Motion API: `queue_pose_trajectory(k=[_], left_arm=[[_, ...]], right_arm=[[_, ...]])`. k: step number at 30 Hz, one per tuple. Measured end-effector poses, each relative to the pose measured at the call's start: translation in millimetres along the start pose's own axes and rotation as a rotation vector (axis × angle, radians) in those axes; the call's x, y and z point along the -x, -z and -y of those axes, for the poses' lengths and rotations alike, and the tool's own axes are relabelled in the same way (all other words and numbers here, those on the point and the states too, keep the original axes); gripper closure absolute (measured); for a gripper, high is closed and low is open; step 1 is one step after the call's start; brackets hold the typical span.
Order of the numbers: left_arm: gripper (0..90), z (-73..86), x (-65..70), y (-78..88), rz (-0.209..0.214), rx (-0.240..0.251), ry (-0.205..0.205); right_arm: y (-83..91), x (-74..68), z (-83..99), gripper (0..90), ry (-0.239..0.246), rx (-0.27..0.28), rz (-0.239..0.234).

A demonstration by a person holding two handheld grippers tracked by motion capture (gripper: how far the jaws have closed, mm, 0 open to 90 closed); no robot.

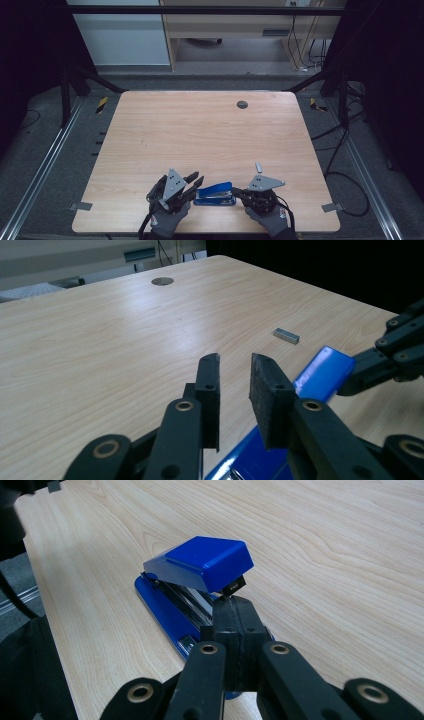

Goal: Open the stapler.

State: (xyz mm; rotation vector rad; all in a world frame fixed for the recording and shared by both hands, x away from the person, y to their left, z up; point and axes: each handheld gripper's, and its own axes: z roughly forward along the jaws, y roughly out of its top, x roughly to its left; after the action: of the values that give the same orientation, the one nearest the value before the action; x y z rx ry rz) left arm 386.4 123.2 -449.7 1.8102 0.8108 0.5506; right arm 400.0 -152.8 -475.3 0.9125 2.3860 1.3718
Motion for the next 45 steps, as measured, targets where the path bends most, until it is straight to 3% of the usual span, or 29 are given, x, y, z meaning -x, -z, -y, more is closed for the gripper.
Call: queue_pose_trajectory(k=[7, 12, 17, 26, 45], left_arm=[[80.1, 11.8, 15.5, 8.7, -0.014, 0.016, 0.008], [84.0, 22.3, 28.3, 7.3, -0.012, 0.002, 0.003], [86.7, 34.3, 38.7, -0.1, 0.009, -0.022, 0.019], [87.7, 43.5, 58.4, -16.5, 0.038, -0.06, -0.005], [90.0, 53.7, 76.4, -48.2, -0.007, -0.063, -0.006]], right_arm=[[-0.2, 0.0, 0.0, 90.0, -0.002, 0.0, 0.0], [-0.6, -0.3, 0.1, 90.0, -0.003, -0.001, -0.001], [-0.8, -0.2, -0.1, 90.0, -0.004, 0.0, -0.001], [-1.1, -0.3, -0.4, 90.0, -0.004, 0.001, -0.001], [-0.5, 0.1, -0.8, 90.0, -0.003, 0.006, 0.001]])
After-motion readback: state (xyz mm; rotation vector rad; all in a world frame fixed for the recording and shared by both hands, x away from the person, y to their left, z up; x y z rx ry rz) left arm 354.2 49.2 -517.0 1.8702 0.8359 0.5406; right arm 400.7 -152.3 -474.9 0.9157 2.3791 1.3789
